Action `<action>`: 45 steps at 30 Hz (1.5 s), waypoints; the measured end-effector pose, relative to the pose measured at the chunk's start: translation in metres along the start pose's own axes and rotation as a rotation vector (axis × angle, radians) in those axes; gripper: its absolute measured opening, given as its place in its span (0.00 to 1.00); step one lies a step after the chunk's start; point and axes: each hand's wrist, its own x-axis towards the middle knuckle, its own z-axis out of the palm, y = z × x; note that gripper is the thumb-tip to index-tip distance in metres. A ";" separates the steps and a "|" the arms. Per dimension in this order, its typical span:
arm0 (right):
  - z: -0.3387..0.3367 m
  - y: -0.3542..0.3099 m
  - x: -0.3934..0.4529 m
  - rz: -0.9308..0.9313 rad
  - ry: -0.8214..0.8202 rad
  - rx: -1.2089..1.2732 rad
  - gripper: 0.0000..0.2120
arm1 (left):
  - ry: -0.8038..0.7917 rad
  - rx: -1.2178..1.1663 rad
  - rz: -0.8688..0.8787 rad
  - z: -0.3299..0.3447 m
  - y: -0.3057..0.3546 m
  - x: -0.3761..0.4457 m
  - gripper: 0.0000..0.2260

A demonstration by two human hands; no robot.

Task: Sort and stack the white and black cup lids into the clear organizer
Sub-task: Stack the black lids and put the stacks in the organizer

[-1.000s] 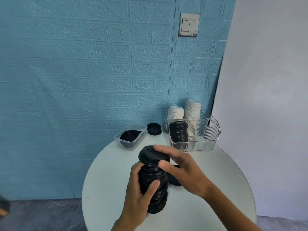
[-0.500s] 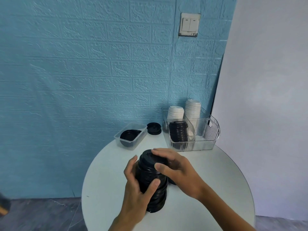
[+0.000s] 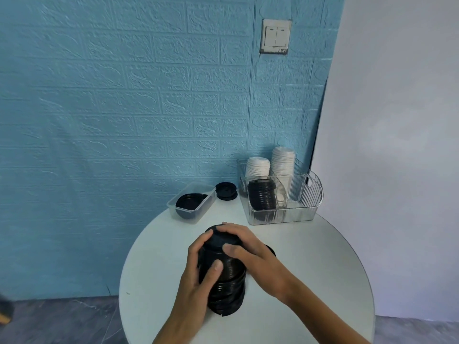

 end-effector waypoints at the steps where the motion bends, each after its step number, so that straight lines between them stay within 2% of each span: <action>1: 0.003 -0.001 0.001 0.021 0.016 0.035 0.17 | 0.012 -0.062 -0.032 0.000 0.006 0.002 0.23; 4: 0.014 -0.003 0.002 0.064 0.082 0.059 0.16 | 0.106 -0.194 -0.122 -0.001 0.024 0.007 0.19; 8: 0.023 -0.002 0.005 0.125 0.147 0.171 0.22 | 0.219 -0.257 -0.186 0.004 0.034 0.012 0.14; 12: 0.024 0.002 -0.004 0.248 0.092 0.247 0.19 | 0.227 -0.250 -0.244 0.011 0.029 0.007 0.19; 17: 0.028 0.001 -0.013 0.311 0.067 0.293 0.21 | 0.156 -0.298 -0.376 0.018 0.022 -0.002 0.21; 21: 0.027 -0.003 -0.018 0.347 0.058 0.290 0.33 | 0.192 -0.345 -0.396 0.023 0.022 -0.001 0.21; 24: 0.029 -0.005 -0.021 0.339 0.065 0.294 0.36 | 0.226 -0.338 -0.383 0.027 0.021 -0.003 0.21; 30: 0.031 0.004 -0.026 0.301 0.096 0.305 0.35 | 0.222 -0.361 -0.363 0.033 0.021 -0.006 0.22; 39: 0.021 0.005 -0.024 0.255 0.144 0.281 0.28 | 0.182 -0.371 -0.334 0.040 0.028 0.001 0.21; 45: -0.010 -0.013 -0.011 0.189 0.239 0.248 0.22 | 0.132 -0.408 -0.303 0.066 0.034 0.034 0.22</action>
